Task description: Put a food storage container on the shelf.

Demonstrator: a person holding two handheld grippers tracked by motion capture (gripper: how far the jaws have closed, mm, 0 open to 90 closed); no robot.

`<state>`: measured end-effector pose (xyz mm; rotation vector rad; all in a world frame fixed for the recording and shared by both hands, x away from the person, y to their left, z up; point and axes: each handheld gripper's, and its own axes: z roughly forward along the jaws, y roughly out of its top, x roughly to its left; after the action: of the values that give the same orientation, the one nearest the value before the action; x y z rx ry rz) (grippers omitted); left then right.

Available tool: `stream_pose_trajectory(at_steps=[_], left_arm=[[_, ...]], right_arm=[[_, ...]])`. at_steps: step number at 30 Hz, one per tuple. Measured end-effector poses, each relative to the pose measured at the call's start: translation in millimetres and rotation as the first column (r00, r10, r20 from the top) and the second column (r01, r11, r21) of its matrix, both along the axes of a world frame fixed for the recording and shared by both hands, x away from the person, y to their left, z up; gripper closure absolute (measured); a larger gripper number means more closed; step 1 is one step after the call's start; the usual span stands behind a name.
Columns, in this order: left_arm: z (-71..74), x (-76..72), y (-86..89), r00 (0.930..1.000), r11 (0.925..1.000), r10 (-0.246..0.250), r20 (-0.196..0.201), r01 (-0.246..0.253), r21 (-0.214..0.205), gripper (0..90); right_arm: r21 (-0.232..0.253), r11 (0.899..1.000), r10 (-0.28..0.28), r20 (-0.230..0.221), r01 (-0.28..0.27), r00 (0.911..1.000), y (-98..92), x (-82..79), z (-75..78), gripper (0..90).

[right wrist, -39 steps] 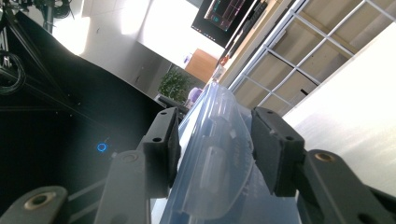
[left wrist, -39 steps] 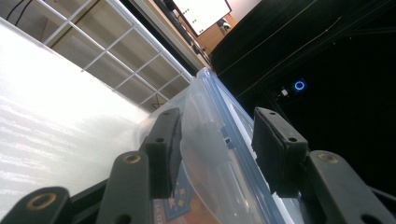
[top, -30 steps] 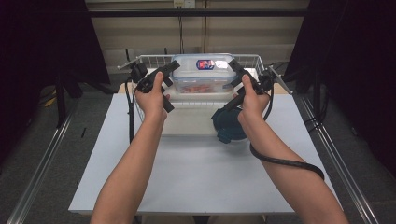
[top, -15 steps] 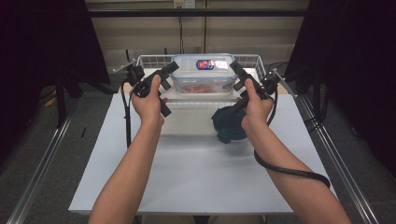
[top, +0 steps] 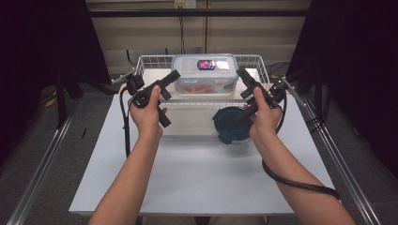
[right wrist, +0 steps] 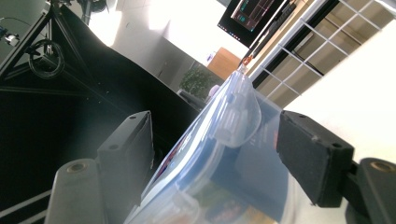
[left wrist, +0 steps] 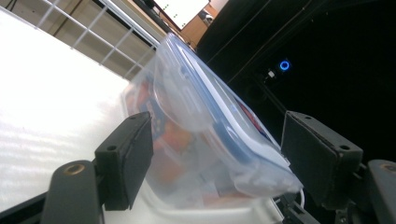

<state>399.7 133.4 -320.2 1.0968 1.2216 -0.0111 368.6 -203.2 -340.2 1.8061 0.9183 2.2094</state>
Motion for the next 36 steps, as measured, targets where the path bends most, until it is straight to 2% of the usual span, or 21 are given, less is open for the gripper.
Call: stream_pose_trajectory(at_steps=[2, 3, 4, 7, 11, 13, 16, 18, 24, 25, 27, 29, 36], left_arm=[[-1.8, -2.6, 0.0, 0.9999, 0.9998, -0.016, 0.006, 0.016, -0.008, 23.5], [-2.1, -4.4, -1.4, 0.9998, 0.9995, -0.018, 0.006, 0.019, -0.026, 22.7], [-3.5, -5.9, -0.9, 0.9993, 0.9992, -0.035, 0.010, 0.035, -0.018, 21.9], [-7.6, -8.9, -2.6, 0.9980, 0.9961, -0.064, 0.002, 0.064, -0.061, 20.1], [-11.4, -15.3, -3.4, 0.9970, 0.9956, -0.077, 0.004, 0.077, -0.054, 20.0], [-13.0, -18.4, -3.3, 0.9969, 0.9963, -0.078, 0.007, 0.078, -0.036, 19.2], [-16.6, -22.5, -2.9, 0.9974, 0.9964, -0.073, 0.002, 0.073, -0.042, 18.5], [-19.0, -25.8, -1.1, 0.9966, 0.9963, -0.082, 0.009, 0.082, -0.026, 18.2], [-26.2, -35.4, -0.9, 0.9943, 0.9943, -0.104, 0.021, 0.105, -0.019, 16.4], [-27.1, -36.5, -1.6, 0.9946, 0.9942, -0.103, 0.015, 0.103, -0.031, 16.4], [-30.5, -39.1, -1.6, 0.9932, 0.9932, -0.115, 0.016, 0.115, -0.015, 16.1], [-33.1, -41.4, -2.5, 0.9934, 0.9931, -0.114, 0.015, 0.114, -0.026, 16.1], [-46.3, -48.3, -9.1, 0.9901, 0.9900, -0.141, -0.001, 0.141, -0.009, 15.4]], right_arm=[[0.002, 1.000, 0.010, 0.010, -0.010, 0.9999, -1.4, -3.4, -1.7, 27.2], [0.005, 1.000, 0.017, 0.005, -0.017, 0.9999, -1.7, -5.4, -1.8, 27.2], [0.005, 1.000, 0.022, 0.010, -0.022, 0.9997, -1.9, -6.9, -2.6, 27.2], [0.021, 0.999, 0.037, 0.011, -0.038, 0.9992, -1.6, -14.0, -4.9, 27.1], [0.035, 0.998, 0.048, 0.016, -0.049, 0.9987, -0.3, -17.9, -6.2, 27.0], [0.030, 0.998, 0.056, 0.024, -0.057, 0.9981, 0.9, -21.2, -7.6, 26.8], [0.022, 0.998, 0.063, 0.033, -0.064, 0.9975, 2.7, -24.3, -8.5, 26.7], [0.021, 0.997, 0.069, 0.034, -0.070, 0.9970, 3.1, -25.9, -10.4, 26.4], [0.024, 0.996, 0.089, 0.024, -0.089, 0.9958, 2.0, -32.4, -18.7, 26.4], [0.011, 0.996, 0.083, 0.028, -0.084, 0.9961, 1.8, -33.5, -20.1, 26.4], [0.012, 0.996, 0.091, 0.034, -0.092, 0.9952, 1.5, -35.6, -21.5, 26.2], [0.004, 0.995, 0.100, 0.032, -0.100, 0.9945, 0.1, -40.2, -24.5, 26.2], [-0.004, 0.994, 0.110, 0.020, -0.110, 0.9938, -3.4, -47.9, -33.7, 26.0]])
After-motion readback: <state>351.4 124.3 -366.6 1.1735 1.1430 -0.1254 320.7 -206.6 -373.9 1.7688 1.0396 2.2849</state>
